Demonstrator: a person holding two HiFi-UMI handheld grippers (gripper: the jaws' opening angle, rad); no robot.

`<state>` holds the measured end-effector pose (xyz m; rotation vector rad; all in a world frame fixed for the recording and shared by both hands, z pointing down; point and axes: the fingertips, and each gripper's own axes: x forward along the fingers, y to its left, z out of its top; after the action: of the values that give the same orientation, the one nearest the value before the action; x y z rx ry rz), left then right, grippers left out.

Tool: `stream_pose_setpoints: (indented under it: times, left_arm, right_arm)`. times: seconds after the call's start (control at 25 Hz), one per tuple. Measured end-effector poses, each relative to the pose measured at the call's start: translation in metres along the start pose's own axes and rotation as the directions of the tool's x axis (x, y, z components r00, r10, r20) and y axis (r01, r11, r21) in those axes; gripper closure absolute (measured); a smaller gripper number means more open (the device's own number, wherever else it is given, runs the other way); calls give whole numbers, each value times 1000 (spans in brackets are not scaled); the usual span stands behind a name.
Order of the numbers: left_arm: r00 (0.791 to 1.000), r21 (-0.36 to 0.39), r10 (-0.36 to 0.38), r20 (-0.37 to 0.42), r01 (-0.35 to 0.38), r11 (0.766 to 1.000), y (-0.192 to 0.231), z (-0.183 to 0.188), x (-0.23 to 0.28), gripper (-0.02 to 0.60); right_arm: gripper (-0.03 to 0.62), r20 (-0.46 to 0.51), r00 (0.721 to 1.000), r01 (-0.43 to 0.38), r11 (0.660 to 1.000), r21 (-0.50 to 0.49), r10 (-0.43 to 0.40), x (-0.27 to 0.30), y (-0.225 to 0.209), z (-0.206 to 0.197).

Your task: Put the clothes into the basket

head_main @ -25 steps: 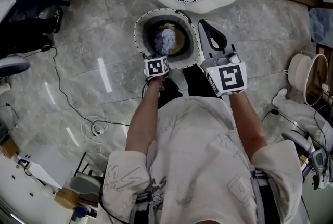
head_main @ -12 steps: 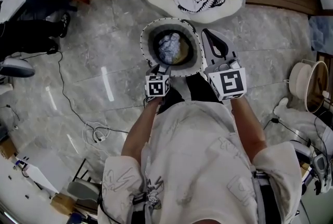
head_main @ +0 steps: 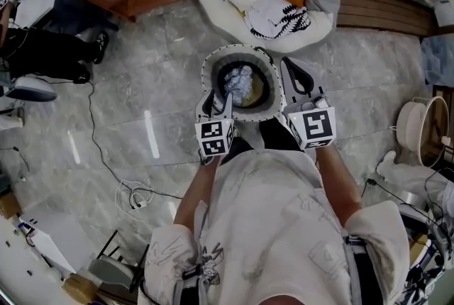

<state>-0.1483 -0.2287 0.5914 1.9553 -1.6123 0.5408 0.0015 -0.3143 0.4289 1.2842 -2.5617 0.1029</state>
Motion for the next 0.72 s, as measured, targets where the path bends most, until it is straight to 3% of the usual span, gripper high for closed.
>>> stream_pose_setpoints:
  times: [0.16, 0.36, 0.52, 0.72]
  left_arm:
    - [991, 58, 30, 129, -38, 998, 5, 50, -25, 394]
    - [961, 120, 29, 274, -64, 991, 6, 112, -60, 396]
    - [922, 144, 27, 385, -89, 986, 2, 157, -88, 402]
    - [854, 152, 20, 520, -116, 982, -6, 211, -122, 413]
  right_arm:
    - [606, 19, 1000, 11, 1000, 8, -12, -3, 0, 9]
    - [606, 61, 998, 32, 999, 41, -34, -5, -4, 31]
    - [606, 114, 992, 44, 998, 52, -50, -10, -9, 60]
    - [606, 202, 977, 60, 997, 55, -70, -21, -17, 103]
